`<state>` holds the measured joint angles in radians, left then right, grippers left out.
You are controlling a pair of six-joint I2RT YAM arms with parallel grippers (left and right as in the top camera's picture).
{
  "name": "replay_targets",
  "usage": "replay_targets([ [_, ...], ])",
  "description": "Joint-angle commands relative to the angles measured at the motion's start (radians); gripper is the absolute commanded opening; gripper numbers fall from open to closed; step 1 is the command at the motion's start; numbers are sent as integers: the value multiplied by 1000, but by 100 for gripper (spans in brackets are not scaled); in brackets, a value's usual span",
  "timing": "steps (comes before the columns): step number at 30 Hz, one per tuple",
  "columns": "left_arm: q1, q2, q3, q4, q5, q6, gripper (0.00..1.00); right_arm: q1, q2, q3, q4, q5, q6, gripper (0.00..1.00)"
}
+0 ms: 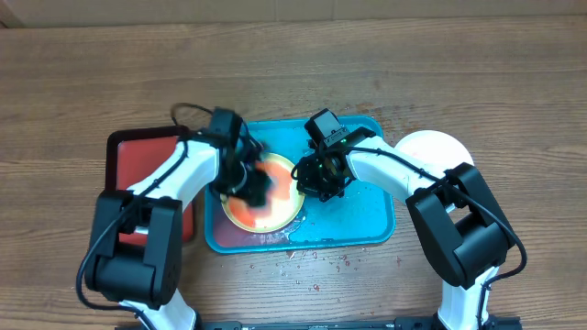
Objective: Clean dirty plates on tray and stack at the side
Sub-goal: 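Scrub the yellow plate with the left-held sponge while right gripper holds it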
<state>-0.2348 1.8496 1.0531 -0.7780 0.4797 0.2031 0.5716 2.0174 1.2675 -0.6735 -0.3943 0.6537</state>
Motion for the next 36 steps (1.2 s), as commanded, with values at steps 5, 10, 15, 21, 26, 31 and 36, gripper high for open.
replay_targets([
  [5,-21,52,-41,64,335,220,4,-10,42,-38,-1,78,34,4],
  [10,-21,52,-41,285,100,-23,4,-10,42,-38,-2,78,34,4],
  [15,-21,52,-41,481,-254,-269,4,-10,42,-38,-5,78,34,4],
  [21,-21,52,-41,562,-413,-316,4,-10,42,-38,-5,78,34,4],
  [26,-21,52,-41,518,-647,-414,4,-10,42,-38,-4,78,34,4],
  [31,-21,52,-41,417,-845,-472,4,-10,42,-38,-4,78,34,4],
  [36,-21,52,-41,324,-919,-504,4,-10,42,-38,-4,78,34,4],
])
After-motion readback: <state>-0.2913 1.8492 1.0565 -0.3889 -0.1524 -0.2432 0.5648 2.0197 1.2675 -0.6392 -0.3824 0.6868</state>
